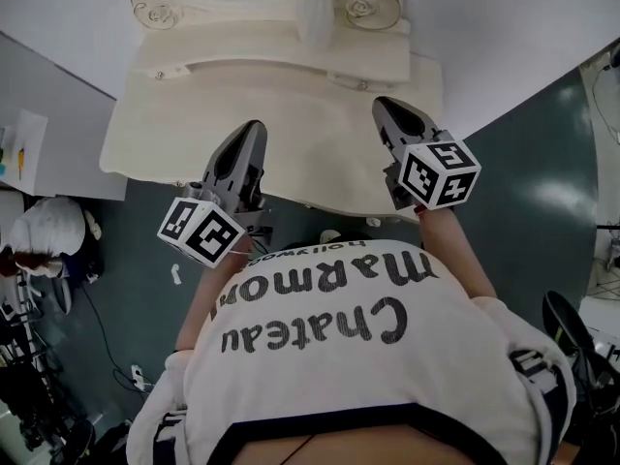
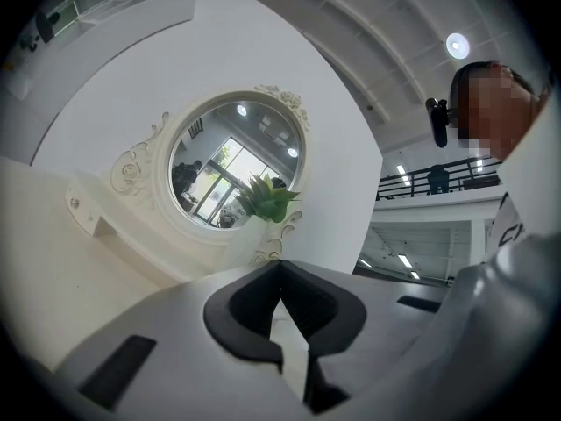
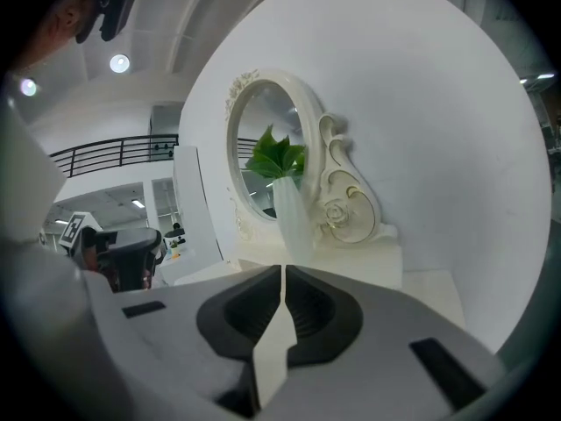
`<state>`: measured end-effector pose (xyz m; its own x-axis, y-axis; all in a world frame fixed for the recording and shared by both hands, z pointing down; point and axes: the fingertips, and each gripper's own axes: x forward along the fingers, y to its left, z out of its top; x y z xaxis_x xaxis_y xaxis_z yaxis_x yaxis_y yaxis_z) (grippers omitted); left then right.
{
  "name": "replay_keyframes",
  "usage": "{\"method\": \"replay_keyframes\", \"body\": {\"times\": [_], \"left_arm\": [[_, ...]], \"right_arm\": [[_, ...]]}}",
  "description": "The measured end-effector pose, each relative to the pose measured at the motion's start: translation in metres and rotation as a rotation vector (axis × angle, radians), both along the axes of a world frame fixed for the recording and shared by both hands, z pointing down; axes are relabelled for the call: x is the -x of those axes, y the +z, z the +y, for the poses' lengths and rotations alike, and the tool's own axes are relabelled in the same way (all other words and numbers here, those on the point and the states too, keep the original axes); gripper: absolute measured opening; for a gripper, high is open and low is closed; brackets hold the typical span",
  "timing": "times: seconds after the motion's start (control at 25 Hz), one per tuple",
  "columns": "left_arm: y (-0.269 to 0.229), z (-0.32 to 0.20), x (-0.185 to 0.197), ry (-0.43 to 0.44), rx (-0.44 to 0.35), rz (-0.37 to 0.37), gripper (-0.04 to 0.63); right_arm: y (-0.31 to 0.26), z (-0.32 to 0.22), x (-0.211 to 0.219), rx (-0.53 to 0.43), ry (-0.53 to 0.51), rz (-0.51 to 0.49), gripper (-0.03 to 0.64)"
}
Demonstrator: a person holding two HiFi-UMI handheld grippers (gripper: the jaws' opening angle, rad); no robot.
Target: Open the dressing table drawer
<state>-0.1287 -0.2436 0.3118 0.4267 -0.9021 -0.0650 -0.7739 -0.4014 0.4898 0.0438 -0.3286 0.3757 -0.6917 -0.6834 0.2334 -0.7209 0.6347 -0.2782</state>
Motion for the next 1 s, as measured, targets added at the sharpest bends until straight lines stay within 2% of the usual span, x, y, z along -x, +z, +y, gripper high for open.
{"method": "replay_keyframes", "body": {"times": [0.2,0.4,0.44,0.48,0.52,1.0], "left_arm": [[0.010,-0.008,0.002,-0.025,0.035,0.005,0.023],[0.022,-0.012,0.005,-0.034,0.082,0.014,0.023],[0.024,-0.012,0.007,-0.036,0.090,0.016,0.023],[0.025,-0.012,0.009,-0.040,0.095,0.018,0.023],[0.026,-0.012,0.011,-0.047,0.099,0.016,0.023],[0.042,-0.006,0.037,-0.144,0.152,-0.022,0.023]], "right_arm": [[0.047,-0.008,-0.003,0.122,-0.017,0.024,0.031],[0.089,-0.022,-0.010,0.189,0.013,0.095,0.044],[0.096,-0.024,-0.009,0.202,0.010,0.099,0.084],[0.101,-0.027,-0.008,0.216,0.004,0.100,0.169],[0.106,-0.030,-0.007,0.227,0.001,0.098,0.196],[0.134,-0.084,0.004,0.306,0.078,-0.021,0.193]]}}
